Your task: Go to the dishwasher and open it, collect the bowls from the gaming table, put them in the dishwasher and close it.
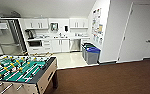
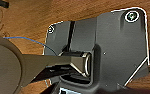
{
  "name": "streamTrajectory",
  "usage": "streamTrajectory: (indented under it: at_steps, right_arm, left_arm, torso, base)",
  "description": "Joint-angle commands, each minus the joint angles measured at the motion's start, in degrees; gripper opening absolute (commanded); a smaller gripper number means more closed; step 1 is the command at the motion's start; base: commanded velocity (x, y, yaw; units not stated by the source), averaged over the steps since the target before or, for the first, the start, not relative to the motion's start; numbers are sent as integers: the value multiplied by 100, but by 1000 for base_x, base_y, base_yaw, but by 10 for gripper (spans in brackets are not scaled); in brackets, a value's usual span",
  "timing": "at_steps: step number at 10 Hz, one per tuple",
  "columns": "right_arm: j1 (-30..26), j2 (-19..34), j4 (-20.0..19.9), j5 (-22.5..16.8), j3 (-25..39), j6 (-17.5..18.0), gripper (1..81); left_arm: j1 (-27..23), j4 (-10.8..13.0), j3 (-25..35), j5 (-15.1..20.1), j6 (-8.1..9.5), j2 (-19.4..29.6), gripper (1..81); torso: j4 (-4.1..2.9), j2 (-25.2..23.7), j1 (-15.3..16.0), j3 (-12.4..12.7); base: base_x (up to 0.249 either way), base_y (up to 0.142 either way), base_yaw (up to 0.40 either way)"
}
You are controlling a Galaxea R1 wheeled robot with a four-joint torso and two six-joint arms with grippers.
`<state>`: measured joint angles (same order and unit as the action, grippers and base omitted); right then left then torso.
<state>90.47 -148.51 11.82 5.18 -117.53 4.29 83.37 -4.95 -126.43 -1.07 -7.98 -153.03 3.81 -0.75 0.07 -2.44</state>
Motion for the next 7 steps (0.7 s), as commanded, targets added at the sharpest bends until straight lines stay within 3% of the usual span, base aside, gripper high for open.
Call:
streamTrajectory:
  at_steps: [1, 7]
  right_arm:
    - [-208, 117, 74, -237, 74, -25, 811]
    - [-191, -68, 57, -237, -279, -16, 811]
  left_arm:
    - [-264, 46, 83, 336, -63, 114, 811]
    - [-264, 64, 92, 336, -63, 70, 811]
  torso:
    - [0, 0, 0, 0]
    - [0, -2, -2, 2]
  base:
    - [0, 0, 0]
    - [80, 0, 0]
